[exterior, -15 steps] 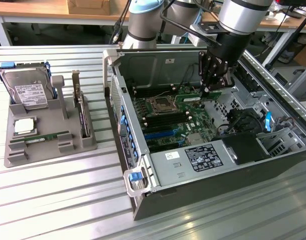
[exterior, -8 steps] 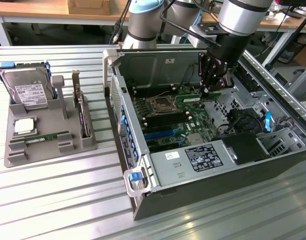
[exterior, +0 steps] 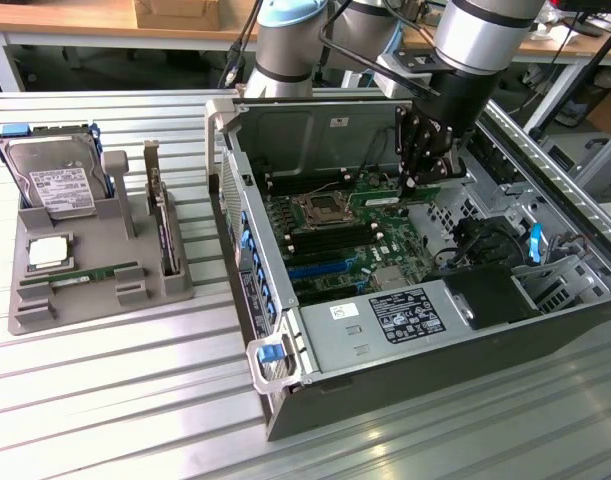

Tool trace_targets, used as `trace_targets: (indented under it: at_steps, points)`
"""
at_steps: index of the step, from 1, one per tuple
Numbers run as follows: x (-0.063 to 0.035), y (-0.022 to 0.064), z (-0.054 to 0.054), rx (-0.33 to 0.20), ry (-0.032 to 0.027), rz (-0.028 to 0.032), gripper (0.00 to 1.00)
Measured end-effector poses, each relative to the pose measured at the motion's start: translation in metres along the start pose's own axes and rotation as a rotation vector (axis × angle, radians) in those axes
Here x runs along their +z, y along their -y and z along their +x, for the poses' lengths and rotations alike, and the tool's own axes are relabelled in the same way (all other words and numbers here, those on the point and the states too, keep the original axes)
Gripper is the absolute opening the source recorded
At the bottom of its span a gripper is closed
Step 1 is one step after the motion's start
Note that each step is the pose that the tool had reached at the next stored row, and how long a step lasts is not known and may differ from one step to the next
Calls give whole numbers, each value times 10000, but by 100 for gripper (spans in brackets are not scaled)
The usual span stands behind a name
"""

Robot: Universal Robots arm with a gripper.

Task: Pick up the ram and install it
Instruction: 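Insert the ram into the slot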

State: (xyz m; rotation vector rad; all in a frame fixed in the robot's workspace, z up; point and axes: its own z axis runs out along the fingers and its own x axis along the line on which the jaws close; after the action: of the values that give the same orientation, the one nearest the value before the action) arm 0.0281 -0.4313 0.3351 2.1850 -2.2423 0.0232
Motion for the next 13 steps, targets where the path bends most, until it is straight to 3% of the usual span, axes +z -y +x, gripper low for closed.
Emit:
trace_targets:
  at_steps: [13]
  points:
    - [49, 0, -1, 0, 0, 0, 12]
